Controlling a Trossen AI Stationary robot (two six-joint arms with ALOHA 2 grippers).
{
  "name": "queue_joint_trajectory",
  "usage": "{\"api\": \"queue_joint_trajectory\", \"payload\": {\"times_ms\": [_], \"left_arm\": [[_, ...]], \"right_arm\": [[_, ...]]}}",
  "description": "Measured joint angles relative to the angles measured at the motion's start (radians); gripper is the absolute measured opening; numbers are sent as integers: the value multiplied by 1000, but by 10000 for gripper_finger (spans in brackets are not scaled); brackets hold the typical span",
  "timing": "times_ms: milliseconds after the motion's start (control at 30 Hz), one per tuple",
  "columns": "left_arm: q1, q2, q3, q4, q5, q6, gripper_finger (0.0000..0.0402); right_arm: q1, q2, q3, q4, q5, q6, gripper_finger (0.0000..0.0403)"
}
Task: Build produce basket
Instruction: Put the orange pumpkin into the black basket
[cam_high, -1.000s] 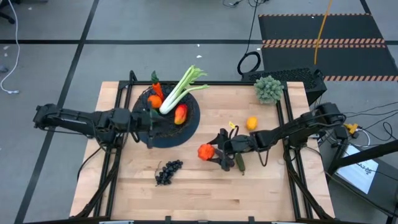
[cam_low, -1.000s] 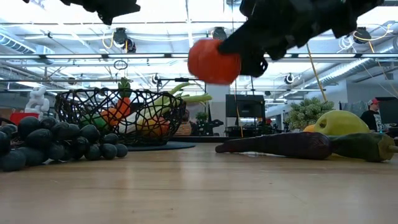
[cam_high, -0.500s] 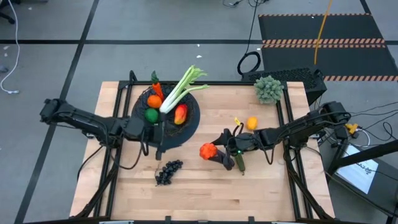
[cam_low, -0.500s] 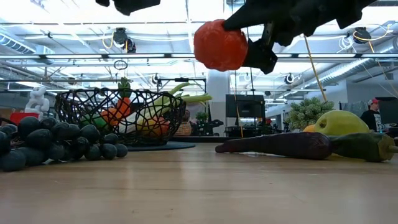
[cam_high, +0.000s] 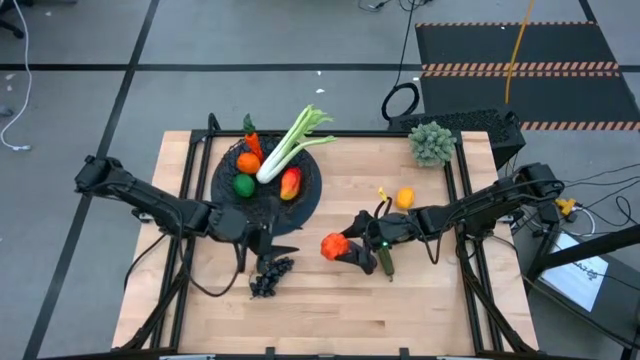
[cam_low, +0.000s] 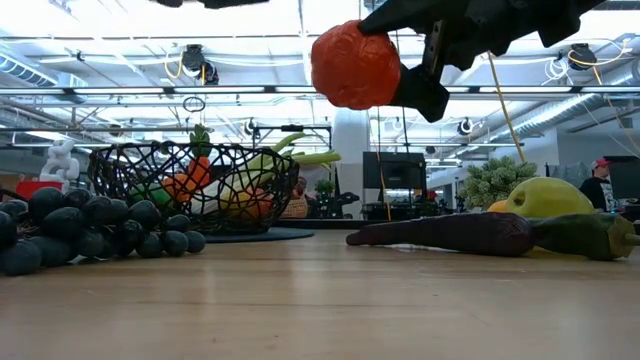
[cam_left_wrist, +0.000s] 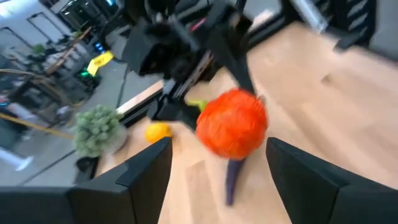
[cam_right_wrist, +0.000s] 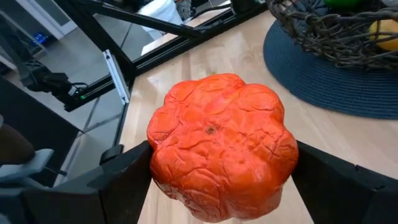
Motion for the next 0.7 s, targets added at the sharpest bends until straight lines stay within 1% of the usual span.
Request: {"api": "queue_joint_trajectory", "payload": {"times_ms": [67, 200, 367, 467, 567, 700], "left_arm": [[-13, 17, 0, -1, -36, 31, 275], [-33, 68, 0, 37, -40, 83, 313], [-40, 153, 0, 160, -45, 158, 356], [-39, 206, 0, 242, -46, 218, 361], [-39, 264, 0, 339, -50, 297, 355], [-44, 323, 0, 431, -105, 407, 347]], "right_arm": [[0, 0, 0, 8, -1, 0, 341], [0, 0, 0, 38, -1, -3, 341], [0, 0, 0, 59, -1, -7, 341], [0, 0, 0, 75, -1, -8, 341], [0, 0, 0, 85, -1, -14, 341], [0, 0, 0, 87, -1, -21, 341]]}}
